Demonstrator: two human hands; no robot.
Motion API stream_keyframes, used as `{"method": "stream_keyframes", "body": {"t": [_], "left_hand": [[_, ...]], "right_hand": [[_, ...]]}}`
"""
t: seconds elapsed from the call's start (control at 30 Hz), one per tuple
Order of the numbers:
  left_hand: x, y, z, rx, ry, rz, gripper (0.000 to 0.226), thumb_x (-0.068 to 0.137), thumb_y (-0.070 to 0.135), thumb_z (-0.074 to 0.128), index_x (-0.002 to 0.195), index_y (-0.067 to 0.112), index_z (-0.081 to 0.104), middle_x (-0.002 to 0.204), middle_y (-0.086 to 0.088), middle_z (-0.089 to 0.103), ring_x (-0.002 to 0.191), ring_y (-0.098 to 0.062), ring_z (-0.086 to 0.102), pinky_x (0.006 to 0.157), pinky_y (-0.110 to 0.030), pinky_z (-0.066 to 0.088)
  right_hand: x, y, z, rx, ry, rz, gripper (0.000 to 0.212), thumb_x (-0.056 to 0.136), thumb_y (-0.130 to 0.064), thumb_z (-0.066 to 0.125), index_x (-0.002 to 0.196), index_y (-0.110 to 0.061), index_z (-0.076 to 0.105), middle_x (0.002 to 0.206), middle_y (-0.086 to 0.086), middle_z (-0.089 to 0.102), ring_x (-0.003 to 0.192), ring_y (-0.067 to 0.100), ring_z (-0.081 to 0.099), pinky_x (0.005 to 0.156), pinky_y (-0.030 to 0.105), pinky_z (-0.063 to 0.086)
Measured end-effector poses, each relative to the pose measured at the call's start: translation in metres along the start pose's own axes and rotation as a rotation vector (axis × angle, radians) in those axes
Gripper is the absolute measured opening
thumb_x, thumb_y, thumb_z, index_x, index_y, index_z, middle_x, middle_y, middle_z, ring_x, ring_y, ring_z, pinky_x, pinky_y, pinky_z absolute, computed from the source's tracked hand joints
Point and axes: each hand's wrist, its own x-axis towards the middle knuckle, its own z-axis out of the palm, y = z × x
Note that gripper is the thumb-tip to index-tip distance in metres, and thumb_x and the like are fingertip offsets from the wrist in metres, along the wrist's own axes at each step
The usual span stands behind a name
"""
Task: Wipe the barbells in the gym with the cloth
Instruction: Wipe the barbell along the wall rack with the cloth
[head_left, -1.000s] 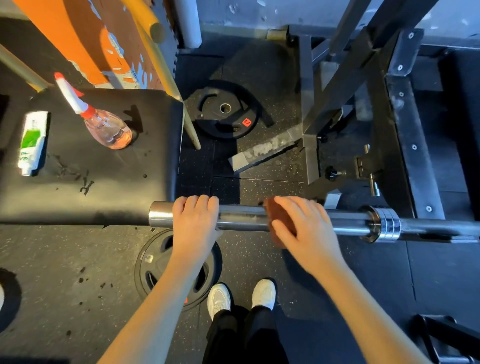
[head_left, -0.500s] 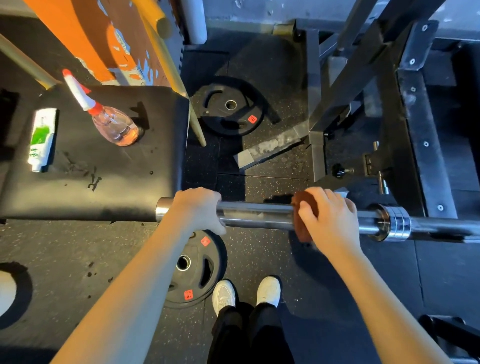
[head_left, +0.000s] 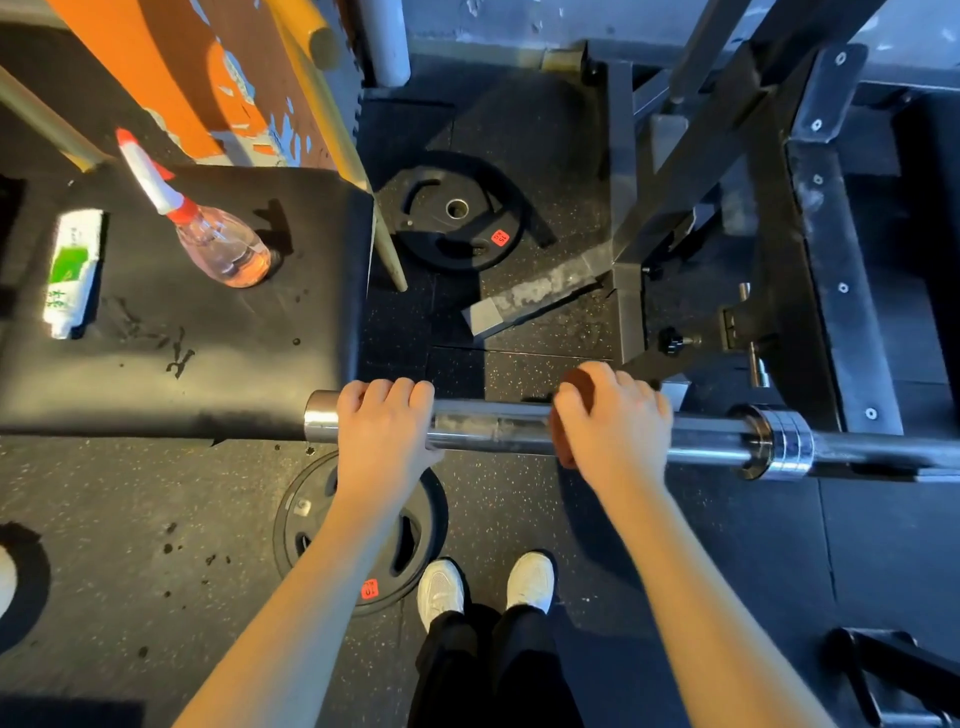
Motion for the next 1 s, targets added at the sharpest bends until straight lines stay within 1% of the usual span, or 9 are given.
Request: {"method": "stream_keyframes", "body": {"t": [0.13,0.2,0.33,0.43,0.53,0.67,0.77,0.87,1.0], "left_hand": [[0.002,-0.001,0.0,0.01,-0.004,0.017,0.057,0.046,0.034,0.091,0.091,0.014,0.063,0.079,-0.001,0.062,0.075,-0.027,0.059,0.077,-0.04,0.041],[0.007,-0.006,-0.012,-0.021,-0.112,0.064,0.056,0.059,0.039,0.085,0.106,0.019,0.061,0.092,0.003,0.063,0.089,-0.023,0.06,0.086,-0.038,0.039],[0.038,-0.028,-0.032,-0.286,-0.651,0.02,0.081,0.069,0.046,0.076,0.138,0.025,0.039,0.121,0.005,0.054,0.109,-0.021,0.055,0.093,-0.037,0.041],[0.054,-0.027,-0.034,-0.173,-0.782,0.041,0.059,0.066,0.054,0.075,0.111,0.022,0.055,0.099,0.005,0.059,0.088,-0.019,0.058,0.071,-0.033,0.043],[0.05,-0.023,-0.034,-0.105,-0.724,0.032,0.049,0.068,0.056,0.073,0.098,0.023,0.054,0.082,0.008,0.056,0.078,-0.018,0.056,0.066,-0.03,0.04],[0.029,-0.018,-0.03,0.0,-0.473,0.066,0.051,0.074,0.056,0.068,0.11,0.024,0.052,0.095,0.007,0.058,0.091,-0.018,0.056,0.079,-0.031,0.038],[0.017,-0.017,-0.018,0.001,-0.28,0.054,0.051,0.07,0.052,0.072,0.109,0.022,0.057,0.096,0.006,0.062,0.093,-0.019,0.059,0.083,-0.032,0.037],[0.006,-0.019,-0.008,-0.004,-0.164,0.043,0.055,0.052,0.044,0.087,0.092,0.015,0.064,0.079,0.001,0.063,0.076,-0.025,0.06,0.076,-0.038,0.043],[-0.004,-0.013,0.001,-0.042,-0.011,0.007,0.062,0.043,0.033,0.093,0.093,0.01,0.065,0.084,-0.005,0.065,0.078,-0.03,0.061,0.081,-0.041,0.04]], "right_hand": [[-0.028,-0.034,0.017,0.1,0.03,-0.322,0.044,0.092,-0.048,0.042,0.125,-0.022,0.055,0.114,0.0,0.063,0.102,0.02,0.058,0.1,0.039,0.038],[-0.034,-0.011,0.008,0.119,0.034,-0.421,0.048,0.089,-0.047,0.043,0.128,-0.022,0.054,0.12,0.0,0.062,0.108,0.019,0.056,0.101,0.037,0.037],[-0.02,0.027,-0.011,0.075,0.01,-0.184,0.046,0.093,-0.046,0.04,0.128,-0.02,0.055,0.119,0.001,0.062,0.11,0.021,0.056,0.106,0.044,0.037],[-0.003,-0.002,0.002,-0.023,0.015,-0.01,0.041,0.097,-0.047,0.039,0.124,-0.021,0.055,0.109,0.001,0.064,0.099,0.02,0.057,0.102,0.041,0.038],[-0.018,-0.035,0.016,0.055,0.02,-0.243,0.04,0.094,-0.048,0.043,0.123,-0.022,0.054,0.109,0.001,0.062,0.099,0.022,0.057,0.097,0.041,0.038],[-0.035,-0.001,0.009,0.061,0.024,-0.452,0.05,0.088,-0.051,0.045,0.131,-0.025,0.046,0.125,0.001,0.058,0.112,0.021,0.054,0.103,0.042,0.038],[-0.024,0.018,-0.004,0.029,0.025,-0.309,0.048,0.092,-0.051,0.042,0.13,-0.022,0.051,0.121,0.001,0.061,0.111,0.022,0.057,0.103,0.04,0.037],[-0.002,-0.009,0.003,0.024,-0.051,-0.048,0.044,0.097,-0.049,0.036,0.127,-0.022,0.053,0.112,0.0,0.063,0.105,0.02,0.058,0.103,0.039,0.036],[-0.021,-0.04,0.013,0.082,-0.032,-0.295,0.047,0.094,-0.052,0.034,0.126,-0.024,0.054,0.111,-0.003,0.062,0.101,0.017,0.057,0.098,0.035,0.036]]}}
